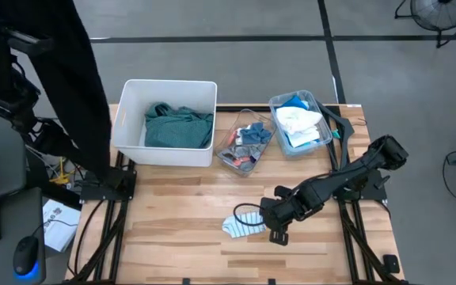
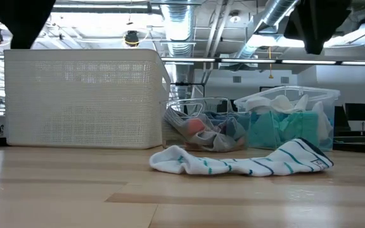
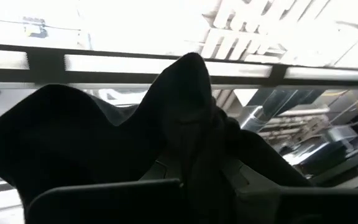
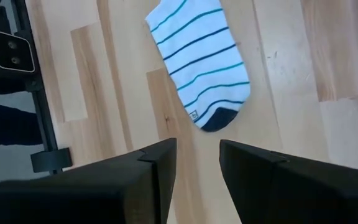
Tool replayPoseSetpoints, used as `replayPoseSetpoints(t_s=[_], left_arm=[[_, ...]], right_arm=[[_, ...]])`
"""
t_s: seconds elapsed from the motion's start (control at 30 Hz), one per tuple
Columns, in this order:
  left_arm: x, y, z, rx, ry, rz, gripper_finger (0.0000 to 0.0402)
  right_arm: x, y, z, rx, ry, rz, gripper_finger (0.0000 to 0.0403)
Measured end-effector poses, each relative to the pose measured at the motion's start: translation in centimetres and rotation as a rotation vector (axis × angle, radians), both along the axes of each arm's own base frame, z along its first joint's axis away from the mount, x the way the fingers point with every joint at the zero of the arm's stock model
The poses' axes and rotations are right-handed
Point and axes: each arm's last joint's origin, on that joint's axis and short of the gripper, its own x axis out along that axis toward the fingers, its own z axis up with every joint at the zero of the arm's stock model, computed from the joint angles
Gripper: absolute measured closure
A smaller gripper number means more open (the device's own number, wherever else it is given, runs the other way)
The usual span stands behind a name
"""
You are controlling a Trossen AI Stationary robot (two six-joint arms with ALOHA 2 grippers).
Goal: Pick & Place Cloths
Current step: Put the black jacket into the white bin
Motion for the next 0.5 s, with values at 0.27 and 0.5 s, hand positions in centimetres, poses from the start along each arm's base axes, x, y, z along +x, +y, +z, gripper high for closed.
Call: replayPoseSetpoints(t_s=[0.27,0.5], left_arm=[[6.1,1.2,-1.1,-0.021,0.091,0.002,0.0393],[11.7,8.4,-3.9,-0.159,0.201,-0.039,0.0393]], right_arm=[[0.5,-0.9,0.0,-0.014,-0.006,0.015,0.0284],[0.7,-1.3,0.0,-0.016,-0.007,0.006,0.0284]])
